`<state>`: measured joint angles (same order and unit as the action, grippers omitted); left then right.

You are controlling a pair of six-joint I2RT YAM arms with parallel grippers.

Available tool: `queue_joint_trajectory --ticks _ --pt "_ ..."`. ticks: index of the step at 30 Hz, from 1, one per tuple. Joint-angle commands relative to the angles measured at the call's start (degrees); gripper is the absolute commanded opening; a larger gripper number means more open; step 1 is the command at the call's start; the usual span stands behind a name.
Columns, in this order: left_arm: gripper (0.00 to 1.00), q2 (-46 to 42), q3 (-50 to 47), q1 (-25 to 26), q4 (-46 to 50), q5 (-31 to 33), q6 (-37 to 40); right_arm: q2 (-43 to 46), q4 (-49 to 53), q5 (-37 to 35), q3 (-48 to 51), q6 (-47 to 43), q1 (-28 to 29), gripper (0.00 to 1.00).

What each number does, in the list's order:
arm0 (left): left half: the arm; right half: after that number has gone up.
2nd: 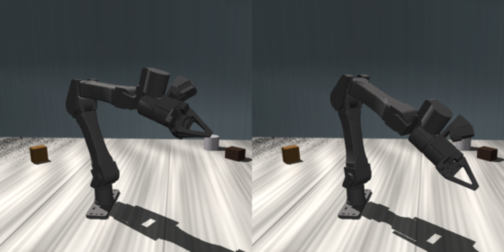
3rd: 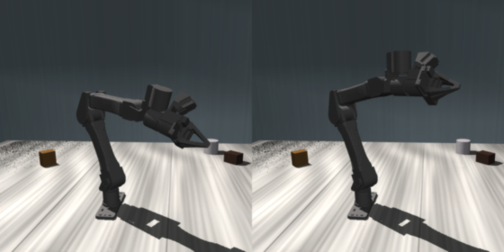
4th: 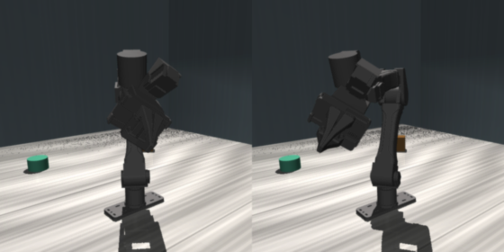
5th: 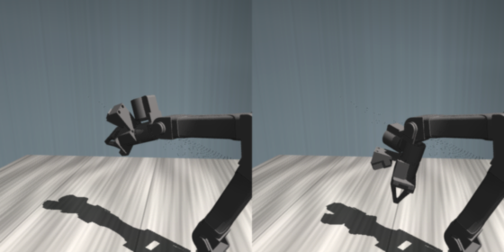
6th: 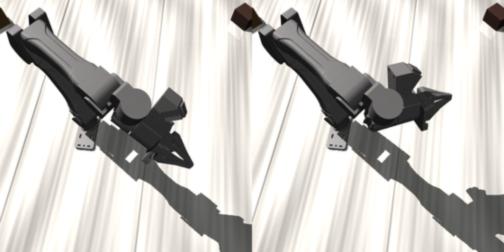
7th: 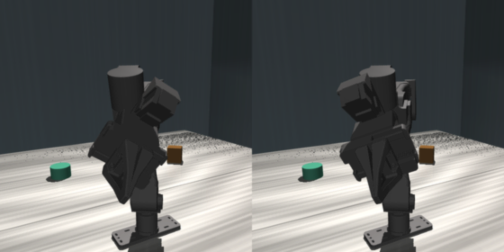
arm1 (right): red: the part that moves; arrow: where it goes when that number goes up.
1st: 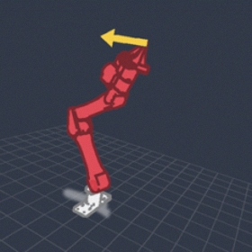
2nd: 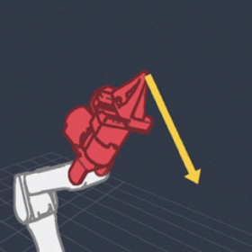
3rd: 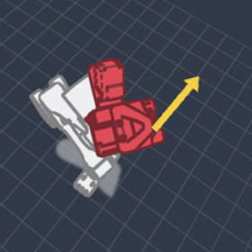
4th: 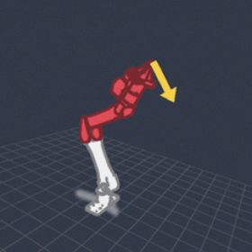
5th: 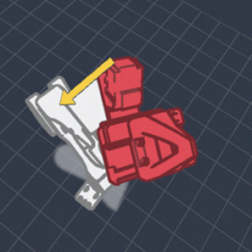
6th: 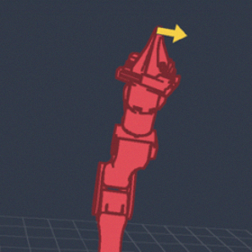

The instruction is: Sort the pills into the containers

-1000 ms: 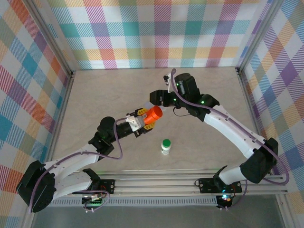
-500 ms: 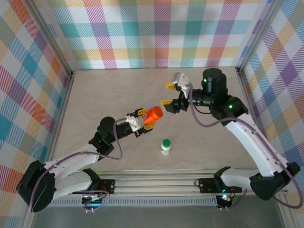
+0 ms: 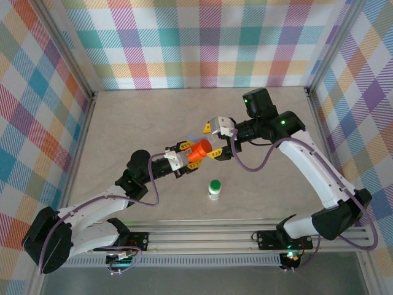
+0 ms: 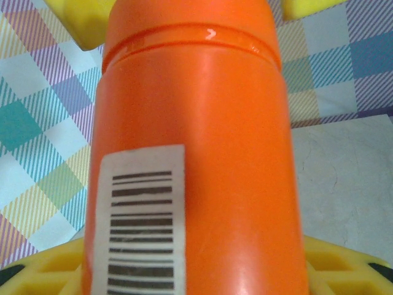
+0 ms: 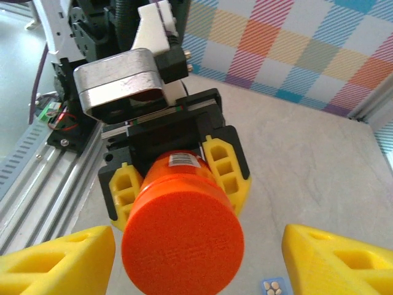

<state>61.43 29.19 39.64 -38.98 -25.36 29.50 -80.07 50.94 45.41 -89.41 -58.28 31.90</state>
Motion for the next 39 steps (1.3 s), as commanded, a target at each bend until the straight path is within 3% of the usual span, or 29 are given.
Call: queue_joint_trajectory --ticks 1,12,23,26,32,36,39 --pt "0.0 0.3 1.9 0.4 -1.3 -1.5 0.8 -1.4 6.8 5.0 -2.7 -5.7 0.3 0.71" --pt "0.0 0.9 2.1 0.4 -1.6 -2.1 0.2 -3.9 7.2 1.5 -3.7 -5.6 2.4 0.67" --pt "0.0 0.2 1.6 0.4 -1.7 -1.6 0.2 -3.7 6.1 -0.6 -2.3 -3.1 3.0 0.4" --pt "0.0 -0.2 1.2 0.4 -2.1 -1.3 0.1 -3.5 3.0 -2.1 -1.1 2.8 3.0 0.39" --pt "0.0 -1.3 0.8 0.4 -2.4 -0.6 0.2 -0.5 -13.5 -3.2 7.3 23.7 3.0 0.41" --pt "0.0 -2.3 0.5 0.3 -2.7 -0.2 0.1 -0.8 -15.6 -2.6 7.9 36.7 3.0 0.37" --pt "0.0 -3.0 0.4 0.4 -2.5 0.2 0.2 -2.0 -14.7 -6.5 7.1 46.1 3.0 0.33"
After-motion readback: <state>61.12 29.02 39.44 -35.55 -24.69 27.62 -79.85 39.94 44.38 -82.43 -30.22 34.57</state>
